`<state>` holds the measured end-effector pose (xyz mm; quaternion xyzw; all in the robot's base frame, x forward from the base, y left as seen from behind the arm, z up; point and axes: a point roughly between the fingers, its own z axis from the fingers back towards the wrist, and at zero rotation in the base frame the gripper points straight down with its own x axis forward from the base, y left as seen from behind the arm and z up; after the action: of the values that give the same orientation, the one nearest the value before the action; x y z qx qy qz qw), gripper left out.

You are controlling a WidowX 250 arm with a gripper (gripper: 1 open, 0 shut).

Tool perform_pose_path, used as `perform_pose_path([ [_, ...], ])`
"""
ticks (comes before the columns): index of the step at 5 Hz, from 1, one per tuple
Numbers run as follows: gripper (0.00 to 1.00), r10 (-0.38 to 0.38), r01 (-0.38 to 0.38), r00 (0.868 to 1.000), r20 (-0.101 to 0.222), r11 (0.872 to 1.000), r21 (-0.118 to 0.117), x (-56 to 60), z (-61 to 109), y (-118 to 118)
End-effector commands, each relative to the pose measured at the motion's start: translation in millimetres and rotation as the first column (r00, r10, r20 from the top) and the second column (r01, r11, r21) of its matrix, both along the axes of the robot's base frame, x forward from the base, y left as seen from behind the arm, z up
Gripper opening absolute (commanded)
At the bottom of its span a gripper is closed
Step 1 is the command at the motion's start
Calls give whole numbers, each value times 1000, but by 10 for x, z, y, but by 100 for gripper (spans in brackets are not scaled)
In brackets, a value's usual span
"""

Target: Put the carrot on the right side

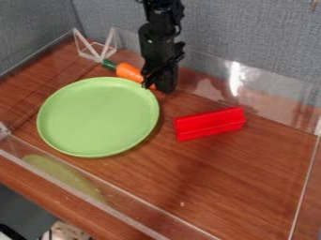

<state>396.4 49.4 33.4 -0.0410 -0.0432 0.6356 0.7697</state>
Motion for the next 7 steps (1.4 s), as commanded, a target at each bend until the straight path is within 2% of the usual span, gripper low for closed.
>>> perform_pose_path([
  [1, 0, -47, 46, 997, 56, 999, 13, 32, 181, 133],
  [3, 0, -135, 129, 984, 113, 990, 59, 34, 713, 266],
  [4, 0, -180, 168, 972, 150, 981, 94, 9, 1049, 300],
  [5, 0, -242, 218, 950, 197, 966, 138, -70, 1408, 230],
  [6, 0, -281, 250, 934, 220, 955, 160, -188, 1638, 27],
  [7, 0, -319, 283, 922, 220, 943, 177, -349, 1568, -112],
])
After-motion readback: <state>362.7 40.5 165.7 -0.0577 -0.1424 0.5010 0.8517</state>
